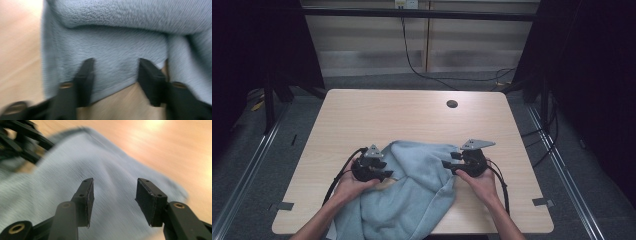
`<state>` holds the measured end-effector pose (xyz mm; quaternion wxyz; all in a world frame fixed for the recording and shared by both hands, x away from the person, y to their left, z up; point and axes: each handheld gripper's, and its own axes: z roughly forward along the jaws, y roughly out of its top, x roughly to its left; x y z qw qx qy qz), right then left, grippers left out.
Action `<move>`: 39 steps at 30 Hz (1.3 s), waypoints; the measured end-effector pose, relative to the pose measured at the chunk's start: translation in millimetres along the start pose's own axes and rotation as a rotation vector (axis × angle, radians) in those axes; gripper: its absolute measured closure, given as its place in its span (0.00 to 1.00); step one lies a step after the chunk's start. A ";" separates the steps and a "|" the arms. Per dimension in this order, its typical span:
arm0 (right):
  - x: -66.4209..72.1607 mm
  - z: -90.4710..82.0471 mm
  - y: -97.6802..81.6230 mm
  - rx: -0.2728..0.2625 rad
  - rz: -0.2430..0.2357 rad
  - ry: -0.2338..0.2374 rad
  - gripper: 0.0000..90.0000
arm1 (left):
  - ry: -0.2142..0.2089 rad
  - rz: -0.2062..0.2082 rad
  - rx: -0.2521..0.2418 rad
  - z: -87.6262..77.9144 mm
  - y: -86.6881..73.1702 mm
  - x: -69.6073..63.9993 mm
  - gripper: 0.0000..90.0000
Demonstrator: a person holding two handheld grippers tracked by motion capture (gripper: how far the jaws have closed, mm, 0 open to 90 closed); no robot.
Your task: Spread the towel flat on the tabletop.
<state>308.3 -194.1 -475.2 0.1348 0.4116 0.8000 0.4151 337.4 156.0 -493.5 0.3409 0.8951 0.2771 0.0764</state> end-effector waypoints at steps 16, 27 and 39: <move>-4.7 18.6 -9.6 0.111 -0.039 -0.107 0.97 | -0.036 -0.071 -0.112 -39.5 17.0 18.7 0.96; -40.6 -45.4 49.5 -0.137 0.000 -0.204 0.98 | 0.070 -0.088 -0.289 -97.0 56.2 51.9 0.96; -68.0 -40.9 77.6 -0.196 0.004 -0.273 0.97 | 0.175 -0.204 -0.404 -88.1 79.7 97.0 0.92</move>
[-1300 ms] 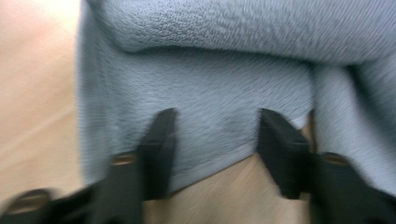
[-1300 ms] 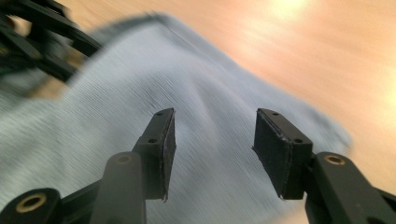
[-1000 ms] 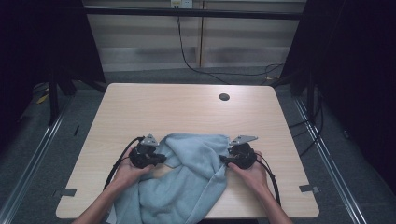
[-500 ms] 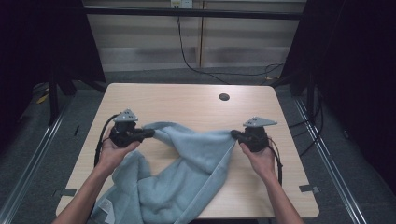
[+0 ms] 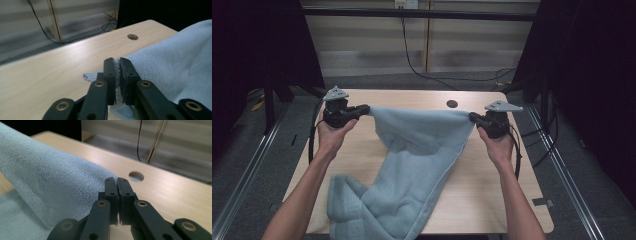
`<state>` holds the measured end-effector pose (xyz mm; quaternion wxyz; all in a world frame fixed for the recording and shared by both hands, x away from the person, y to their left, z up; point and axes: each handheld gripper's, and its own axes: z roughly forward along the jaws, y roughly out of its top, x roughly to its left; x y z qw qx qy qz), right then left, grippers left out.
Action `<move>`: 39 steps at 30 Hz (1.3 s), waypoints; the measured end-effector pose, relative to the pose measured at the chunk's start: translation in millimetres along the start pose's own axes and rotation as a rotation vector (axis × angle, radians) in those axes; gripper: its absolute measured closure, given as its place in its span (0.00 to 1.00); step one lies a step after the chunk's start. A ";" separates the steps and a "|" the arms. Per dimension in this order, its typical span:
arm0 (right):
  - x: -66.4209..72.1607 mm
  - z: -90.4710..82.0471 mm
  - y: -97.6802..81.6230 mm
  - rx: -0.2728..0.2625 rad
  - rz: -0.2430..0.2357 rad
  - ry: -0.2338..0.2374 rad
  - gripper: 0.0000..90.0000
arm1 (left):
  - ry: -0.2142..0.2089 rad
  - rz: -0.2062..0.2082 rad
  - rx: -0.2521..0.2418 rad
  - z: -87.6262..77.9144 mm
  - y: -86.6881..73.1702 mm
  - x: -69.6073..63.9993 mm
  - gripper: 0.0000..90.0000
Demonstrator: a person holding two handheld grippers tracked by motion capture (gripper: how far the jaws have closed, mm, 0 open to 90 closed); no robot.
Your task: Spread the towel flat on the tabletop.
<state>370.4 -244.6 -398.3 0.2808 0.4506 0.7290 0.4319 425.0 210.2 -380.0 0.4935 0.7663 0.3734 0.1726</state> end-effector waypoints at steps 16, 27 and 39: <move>4.3 -11.0 -80.2 0.288 -0.065 -0.025 0.76 | -0.270 0.130 0.278 16.6 -114.9 -62.9 0.73; 69.3 -14.1 -80.6 0.161 -0.010 0.258 0.67 | -0.277 0.157 0.366 -2.8 -141.3 -85.6 0.92; 86.6 -16.4 -115.5 0.363 -0.083 0.243 0.61 | -0.271 0.071 0.375 -31.6 -152.4 -77.0 0.96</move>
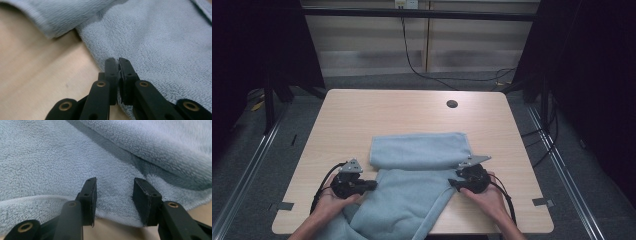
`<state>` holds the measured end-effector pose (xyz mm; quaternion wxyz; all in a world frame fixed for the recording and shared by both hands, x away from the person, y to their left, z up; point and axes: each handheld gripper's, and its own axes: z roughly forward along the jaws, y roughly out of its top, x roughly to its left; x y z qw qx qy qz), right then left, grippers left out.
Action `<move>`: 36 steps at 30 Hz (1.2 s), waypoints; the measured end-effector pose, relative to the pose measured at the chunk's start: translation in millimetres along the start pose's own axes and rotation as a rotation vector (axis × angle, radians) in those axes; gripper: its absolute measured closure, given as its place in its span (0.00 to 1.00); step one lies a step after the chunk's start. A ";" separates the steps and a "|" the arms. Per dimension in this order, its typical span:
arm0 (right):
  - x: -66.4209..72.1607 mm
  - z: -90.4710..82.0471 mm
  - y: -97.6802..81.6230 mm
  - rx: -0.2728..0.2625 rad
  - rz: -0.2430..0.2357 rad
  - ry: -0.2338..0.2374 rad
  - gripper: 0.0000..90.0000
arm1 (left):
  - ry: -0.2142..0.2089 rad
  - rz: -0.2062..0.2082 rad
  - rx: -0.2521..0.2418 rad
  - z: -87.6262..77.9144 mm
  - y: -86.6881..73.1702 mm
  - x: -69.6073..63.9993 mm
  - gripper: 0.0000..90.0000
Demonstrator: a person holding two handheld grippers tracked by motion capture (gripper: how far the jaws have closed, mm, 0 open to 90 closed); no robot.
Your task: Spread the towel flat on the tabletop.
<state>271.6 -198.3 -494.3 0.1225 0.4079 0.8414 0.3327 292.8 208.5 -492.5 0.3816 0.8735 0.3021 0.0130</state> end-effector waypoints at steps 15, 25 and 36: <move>-6.3 37.5 70.3 -0.129 -0.002 0.083 0.56 | -0.068 0.027 -0.024 13.6 22.7 -9.9 0.78; -3.2 94.4 93.3 -0.064 -0.028 0.072 0.61 | -0.056 0.028 -0.028 16.8 14.1 -5.3 0.72; -56.1 94.3 97.1 -0.058 0.095 -0.165 0.67 | -0.056 0.036 -0.033 14.3 11.9 -10.0 0.69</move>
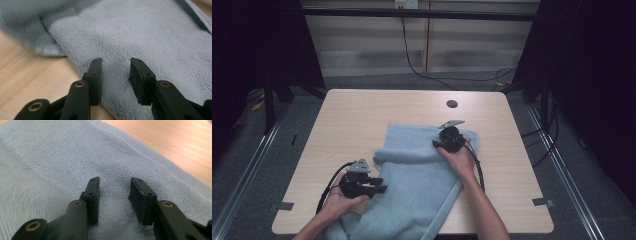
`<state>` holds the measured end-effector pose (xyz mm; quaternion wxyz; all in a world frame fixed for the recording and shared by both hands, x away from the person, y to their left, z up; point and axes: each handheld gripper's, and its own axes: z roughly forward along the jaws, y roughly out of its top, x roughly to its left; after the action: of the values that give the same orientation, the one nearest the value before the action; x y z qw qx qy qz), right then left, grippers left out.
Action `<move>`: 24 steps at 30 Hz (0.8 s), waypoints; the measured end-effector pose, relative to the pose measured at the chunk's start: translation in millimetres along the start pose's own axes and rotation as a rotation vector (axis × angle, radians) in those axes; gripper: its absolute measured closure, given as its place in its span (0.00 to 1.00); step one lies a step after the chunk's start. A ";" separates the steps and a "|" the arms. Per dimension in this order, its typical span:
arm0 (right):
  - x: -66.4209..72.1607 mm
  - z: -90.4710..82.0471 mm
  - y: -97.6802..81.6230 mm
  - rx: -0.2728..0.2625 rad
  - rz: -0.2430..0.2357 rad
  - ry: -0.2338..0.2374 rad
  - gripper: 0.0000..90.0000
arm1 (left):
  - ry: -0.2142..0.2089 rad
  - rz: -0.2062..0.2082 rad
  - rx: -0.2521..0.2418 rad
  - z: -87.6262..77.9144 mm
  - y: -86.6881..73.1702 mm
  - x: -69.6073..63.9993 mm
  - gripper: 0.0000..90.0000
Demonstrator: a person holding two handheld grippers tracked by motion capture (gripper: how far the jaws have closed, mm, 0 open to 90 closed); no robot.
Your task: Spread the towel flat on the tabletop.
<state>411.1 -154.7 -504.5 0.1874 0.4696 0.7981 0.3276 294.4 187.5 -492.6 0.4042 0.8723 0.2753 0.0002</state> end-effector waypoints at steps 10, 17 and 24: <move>-18.9 -29.2 -4.0 -0.074 0.064 -0.040 0.51 | -0.031 -0.023 -0.023 -8.2 -0.2 2.6 0.68; 9.3 -87.4 -36.3 -0.081 -0.013 0.115 0.48 | 0.012 0.006 0.026 -0.7 -1.3 -6.0 0.57; 42.0 -121.0 -84.1 -0.032 -0.062 0.185 0.48 | 0.081 0.070 0.039 4.3 -1.2 -12.4 0.92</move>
<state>264.4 -189.0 -476.5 0.1305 0.4094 0.8208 0.3764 284.3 179.1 -493.6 0.3755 0.8883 0.2606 0.0443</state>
